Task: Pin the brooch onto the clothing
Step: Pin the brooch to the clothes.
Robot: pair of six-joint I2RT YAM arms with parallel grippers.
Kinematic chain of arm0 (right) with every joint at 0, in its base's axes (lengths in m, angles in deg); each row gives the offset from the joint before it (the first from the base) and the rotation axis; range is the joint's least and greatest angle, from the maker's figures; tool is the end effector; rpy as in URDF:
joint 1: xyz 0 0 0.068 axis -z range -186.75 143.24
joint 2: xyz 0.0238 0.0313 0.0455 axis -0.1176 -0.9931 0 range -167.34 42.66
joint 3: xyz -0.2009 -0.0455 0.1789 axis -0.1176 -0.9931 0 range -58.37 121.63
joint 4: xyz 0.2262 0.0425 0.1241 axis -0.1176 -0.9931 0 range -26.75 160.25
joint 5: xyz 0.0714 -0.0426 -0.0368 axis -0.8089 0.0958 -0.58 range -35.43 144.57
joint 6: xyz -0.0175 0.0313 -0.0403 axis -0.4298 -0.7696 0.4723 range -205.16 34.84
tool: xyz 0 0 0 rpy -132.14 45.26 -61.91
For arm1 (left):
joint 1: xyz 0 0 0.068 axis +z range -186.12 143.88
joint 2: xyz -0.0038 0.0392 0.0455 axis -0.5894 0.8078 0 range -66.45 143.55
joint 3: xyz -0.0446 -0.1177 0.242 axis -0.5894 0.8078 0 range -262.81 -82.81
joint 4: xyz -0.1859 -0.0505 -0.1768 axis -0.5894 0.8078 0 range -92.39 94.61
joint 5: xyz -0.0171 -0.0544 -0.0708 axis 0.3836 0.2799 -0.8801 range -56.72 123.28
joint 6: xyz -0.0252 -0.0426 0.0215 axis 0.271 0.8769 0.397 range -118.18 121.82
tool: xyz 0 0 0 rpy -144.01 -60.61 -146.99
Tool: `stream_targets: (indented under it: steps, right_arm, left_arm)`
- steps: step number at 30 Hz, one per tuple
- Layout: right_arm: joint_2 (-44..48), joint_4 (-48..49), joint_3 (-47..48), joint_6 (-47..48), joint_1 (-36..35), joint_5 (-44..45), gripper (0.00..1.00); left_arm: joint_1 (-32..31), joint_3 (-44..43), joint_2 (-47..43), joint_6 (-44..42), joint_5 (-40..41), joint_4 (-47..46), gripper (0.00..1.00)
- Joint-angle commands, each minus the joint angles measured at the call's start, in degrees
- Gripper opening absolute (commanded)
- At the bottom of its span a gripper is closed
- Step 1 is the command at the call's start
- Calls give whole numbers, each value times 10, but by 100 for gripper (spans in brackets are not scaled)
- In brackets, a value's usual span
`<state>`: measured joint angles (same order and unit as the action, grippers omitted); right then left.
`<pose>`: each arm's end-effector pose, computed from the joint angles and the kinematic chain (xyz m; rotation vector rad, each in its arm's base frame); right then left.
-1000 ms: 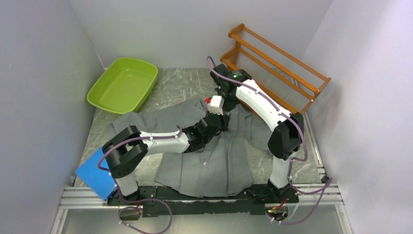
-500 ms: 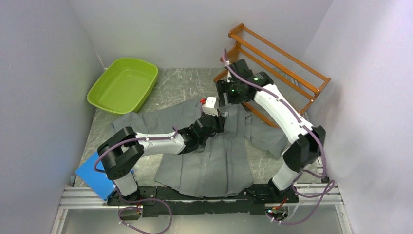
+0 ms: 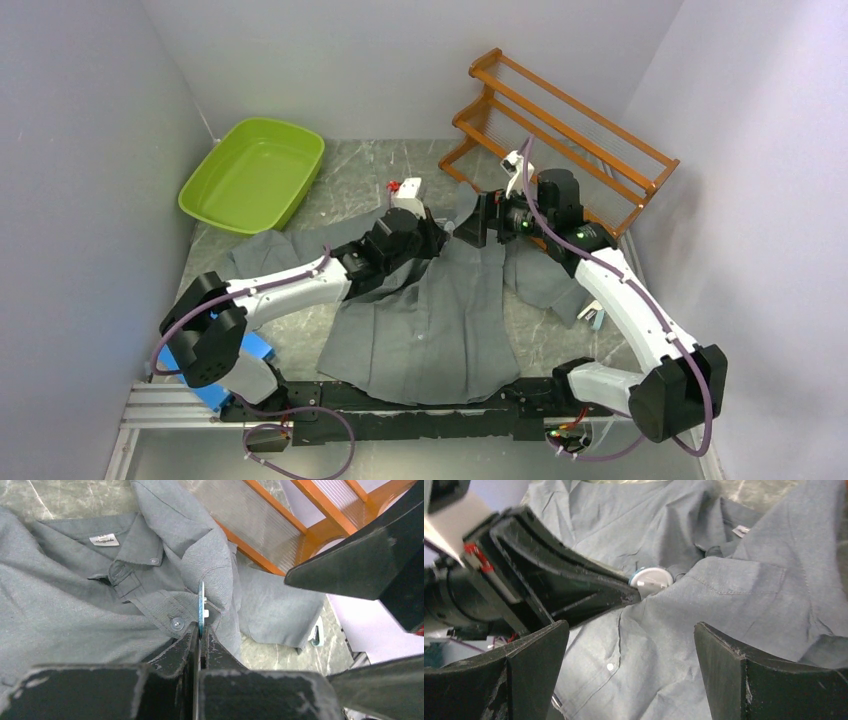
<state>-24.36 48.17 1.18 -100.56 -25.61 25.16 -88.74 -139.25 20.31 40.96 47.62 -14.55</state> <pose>0.2394 0.1002 0.3324 -0.3866 2.1030 0.8927 0.2196 -0.2728 0.2713 0.0527 1.9696 -0.8484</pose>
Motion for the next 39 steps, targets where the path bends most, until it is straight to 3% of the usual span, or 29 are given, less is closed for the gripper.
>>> stream_targets:
  steps: [1,9,14,17,20,25,27,31,39]
  right_arm:
    - [25,123,-45,4,10,-86,98]
    - [64,212,-124,-7,18,-91,83]
    - [41,174,-104,27,18,-72,76]
    - [23,164,-96,36,17,-69,64]
    - [14,157,-95,43,17,-75,61]
    - [18,177,-113,39,16,-83,70]
    - [11,176,-112,40,16,-77,67]
    - [0,172,-105,41,15,-61,48]
    - [-20,175,-99,48,4,-51,42]
  left_arm:
    - [28,-42,-35,28,-94,78,3]
    - [59,-77,-45,29,-183,140,3]
    - [70,-82,-44,43,-224,132,3]
    - [72,-86,-42,48,-240,127,3]
    - [73,-90,-43,53,-238,130,3]
    - [79,-90,-43,58,-243,129,3]
    - [79,-89,-43,62,-246,127,3]
    - [79,-89,-45,68,-246,126,2]
    - [81,-97,-36,72,-263,126,3]
